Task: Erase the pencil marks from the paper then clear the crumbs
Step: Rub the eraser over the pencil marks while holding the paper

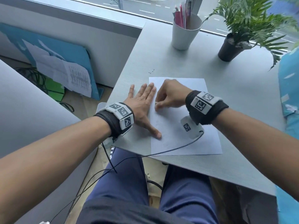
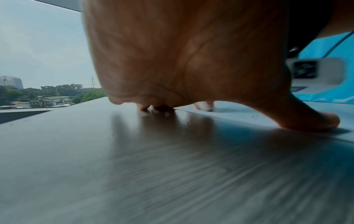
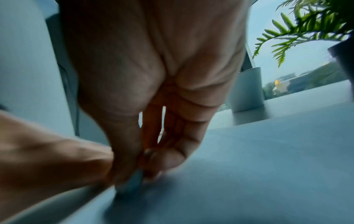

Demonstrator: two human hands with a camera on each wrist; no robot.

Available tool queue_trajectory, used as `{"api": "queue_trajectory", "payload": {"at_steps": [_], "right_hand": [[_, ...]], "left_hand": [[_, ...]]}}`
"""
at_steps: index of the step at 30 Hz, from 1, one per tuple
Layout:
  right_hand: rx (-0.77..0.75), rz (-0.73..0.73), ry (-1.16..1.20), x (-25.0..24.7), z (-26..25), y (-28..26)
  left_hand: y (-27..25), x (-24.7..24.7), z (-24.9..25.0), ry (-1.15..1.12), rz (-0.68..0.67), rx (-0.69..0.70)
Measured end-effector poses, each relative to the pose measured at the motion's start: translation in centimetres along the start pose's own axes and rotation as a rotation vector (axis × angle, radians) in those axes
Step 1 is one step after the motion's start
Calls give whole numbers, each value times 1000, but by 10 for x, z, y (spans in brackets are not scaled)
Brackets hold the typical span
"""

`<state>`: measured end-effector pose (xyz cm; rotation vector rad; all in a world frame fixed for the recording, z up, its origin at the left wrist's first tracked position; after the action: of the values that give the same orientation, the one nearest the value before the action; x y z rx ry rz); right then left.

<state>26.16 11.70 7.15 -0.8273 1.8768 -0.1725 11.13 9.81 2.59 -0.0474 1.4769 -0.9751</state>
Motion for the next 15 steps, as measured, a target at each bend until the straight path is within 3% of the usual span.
{"api": "queue_trajectory", "payload": {"at_steps": [2, 4, 6, 10, 11, 15], "right_hand": [[72, 206, 62, -18, 9, 16], [95, 314, 75, -18, 13, 20], [42, 258, 68, 0, 6, 3], [-38, -96, -3, 32, -11, -37], [-40, -117, -14, 28, -11, -35], [95, 184, 43, -13, 8, 3]], "left_hand": [[-1, -1, 0, -9, -6, 0], [-2, -1, 0, -9, -10, -2], [-1, 0, 0, -2, -12, -3], [0, 1, 1, 9, -9, -19], [0, 1, 2, 6, -13, -21], [-1, -2, 2, 1, -30, -16]]}}
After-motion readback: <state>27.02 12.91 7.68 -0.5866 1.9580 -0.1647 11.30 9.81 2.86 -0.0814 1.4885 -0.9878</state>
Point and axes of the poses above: each hand's wrist, its own y-axis towards the middle knuckle, its own x-axis out of the palm, z = x × y, the point moved 2 cm from there along y, towards the middle knuckle, and after that the axes turned 10 degrees about -z, right-handed, at the moved point
